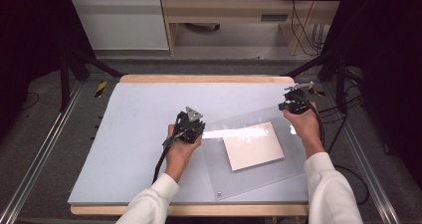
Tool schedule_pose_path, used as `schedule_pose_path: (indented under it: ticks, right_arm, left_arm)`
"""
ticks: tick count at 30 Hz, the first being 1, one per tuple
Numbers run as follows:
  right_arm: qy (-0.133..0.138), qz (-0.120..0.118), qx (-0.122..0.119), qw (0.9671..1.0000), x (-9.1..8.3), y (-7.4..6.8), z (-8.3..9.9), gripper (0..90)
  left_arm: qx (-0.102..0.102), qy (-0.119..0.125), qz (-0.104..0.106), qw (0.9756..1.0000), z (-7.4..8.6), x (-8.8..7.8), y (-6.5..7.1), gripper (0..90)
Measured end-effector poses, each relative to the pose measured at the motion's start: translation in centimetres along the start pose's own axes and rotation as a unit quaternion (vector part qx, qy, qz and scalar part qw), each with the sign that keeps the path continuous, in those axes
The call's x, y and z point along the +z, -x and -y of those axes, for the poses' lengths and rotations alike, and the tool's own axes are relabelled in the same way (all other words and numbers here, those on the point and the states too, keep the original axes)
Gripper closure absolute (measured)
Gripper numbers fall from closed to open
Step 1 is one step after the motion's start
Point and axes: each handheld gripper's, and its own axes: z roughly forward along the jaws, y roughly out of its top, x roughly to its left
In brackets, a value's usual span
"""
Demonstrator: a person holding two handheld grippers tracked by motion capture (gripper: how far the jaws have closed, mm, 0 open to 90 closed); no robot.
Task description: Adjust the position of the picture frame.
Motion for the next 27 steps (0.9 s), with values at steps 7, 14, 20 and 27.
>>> schedule_pose_path:
  ticks: [7, 14, 20, 27]
  right_arm:
    - [0.002, -0.005, -0.017, 0.9998, -1.7, -1.7, -1.4, 85.9]
    - [0.002, -0.012, -0.034, 0.9994, -2.8, -3.9, -2.8, 85.9]
    - [-0.004, -0.011, -0.047, 0.9988, -3.8, -6.2, -3.7, 85.9]
    - [-0.009, -0.014, -0.05, 0.9986, -4.7, -8.7, -3.9, 85.9]
  left_arm:
    - [0.005, -0.002, -0.006, 1.0, -0.8, -2.0, -1.9, 83.9]
    - [0.007, -0.001, -0.016, 0.9999, -1.1, -3.8, -3.9, 84.0]
    - [0.012, -0.003, -0.017, 0.9998, -1.0, -5.6, -5.7, 84.0]
    - [0.025, -0.015, -0.017, 0.9994, -1.2, -7.3, -7.6, 84.3]
